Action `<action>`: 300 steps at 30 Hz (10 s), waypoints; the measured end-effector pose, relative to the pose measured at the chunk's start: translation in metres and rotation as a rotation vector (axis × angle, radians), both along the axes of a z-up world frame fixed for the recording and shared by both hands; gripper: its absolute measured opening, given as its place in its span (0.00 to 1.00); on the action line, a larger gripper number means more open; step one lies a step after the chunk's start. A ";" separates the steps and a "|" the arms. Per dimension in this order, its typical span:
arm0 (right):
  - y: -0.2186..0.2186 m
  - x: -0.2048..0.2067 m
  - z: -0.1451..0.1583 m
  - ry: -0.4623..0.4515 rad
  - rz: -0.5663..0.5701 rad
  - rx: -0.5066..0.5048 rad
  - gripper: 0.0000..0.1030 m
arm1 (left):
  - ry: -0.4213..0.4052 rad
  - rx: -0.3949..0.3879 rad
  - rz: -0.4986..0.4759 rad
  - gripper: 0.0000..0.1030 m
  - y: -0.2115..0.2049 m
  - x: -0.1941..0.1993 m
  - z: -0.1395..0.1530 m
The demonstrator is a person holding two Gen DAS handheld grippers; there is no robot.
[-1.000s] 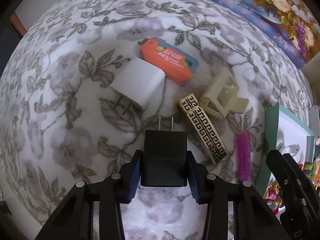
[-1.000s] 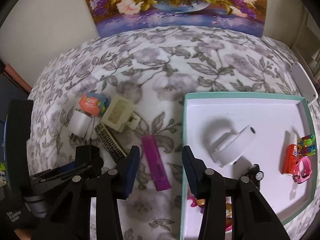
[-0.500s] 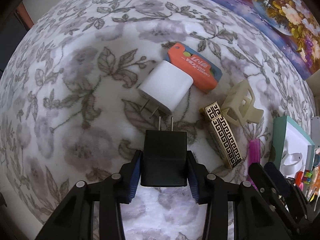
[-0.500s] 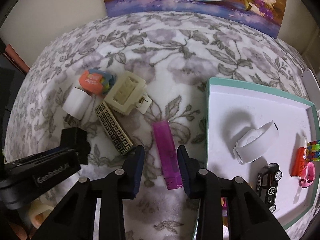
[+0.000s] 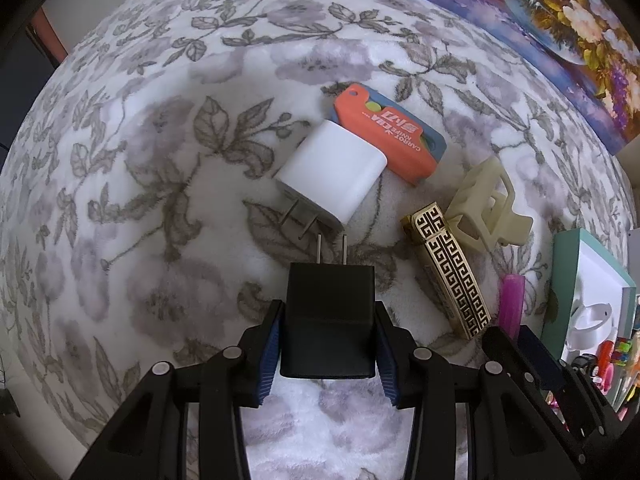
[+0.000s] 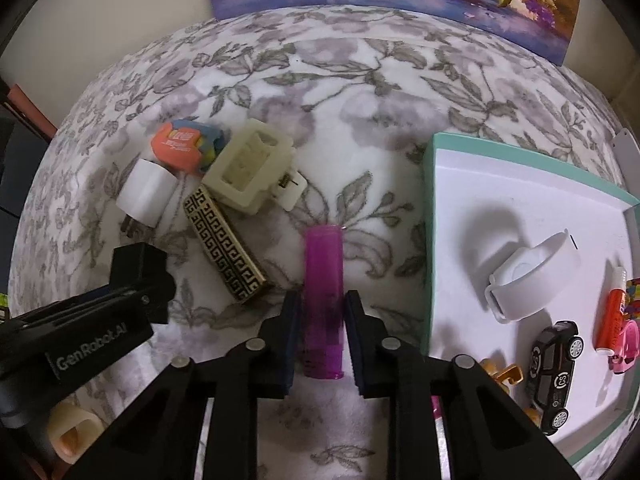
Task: Organize rigid objects
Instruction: 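Carry both items into the tray and open both tools to release them, then move both tools back toward the remaining items, then reach the left tool to the white charger cube while the right tool reaches the gold-patterned clip, then close the left tool on the white charger cube while the right tool grasps the gold-patterned clip, then carry both items over the tray and open both tools to release them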
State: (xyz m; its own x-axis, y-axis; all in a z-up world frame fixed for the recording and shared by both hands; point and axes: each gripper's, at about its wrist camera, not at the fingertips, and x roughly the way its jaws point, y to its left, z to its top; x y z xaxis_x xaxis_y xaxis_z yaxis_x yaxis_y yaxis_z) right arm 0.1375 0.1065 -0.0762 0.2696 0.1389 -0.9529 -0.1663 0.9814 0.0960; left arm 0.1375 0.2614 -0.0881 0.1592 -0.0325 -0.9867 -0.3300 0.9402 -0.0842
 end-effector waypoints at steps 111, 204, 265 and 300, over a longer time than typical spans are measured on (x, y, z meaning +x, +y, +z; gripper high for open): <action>-0.208 -0.022 0.087 -0.144 -0.399 0.050 0.66 | -0.243 0.004 -0.213 0.83 -0.146 -0.004 0.105; 0.058 0.029 -0.005 -0.016 0.027 0.028 0.34 | -0.116 0.007 -0.004 0.71 0.025 0.058 0.009; -0.189 -0.040 0.092 -0.078 -0.428 0.031 0.21 | -0.364 0.032 -0.285 0.56 -0.150 -0.023 0.149; -0.278 -0.041 0.065 -0.006 -0.582 0.062 0.21 | -0.222 0.105 -0.553 0.57 -0.289 -0.024 0.091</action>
State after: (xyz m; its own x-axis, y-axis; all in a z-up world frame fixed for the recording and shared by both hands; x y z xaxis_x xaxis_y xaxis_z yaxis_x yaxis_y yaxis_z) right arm 0.0963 -0.1717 -0.0114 0.3234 0.0216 -0.9460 0.3976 0.9041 0.1566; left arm 0.1132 -0.0279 0.0026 0.3487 -0.0733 -0.9344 0.2252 0.9743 0.0076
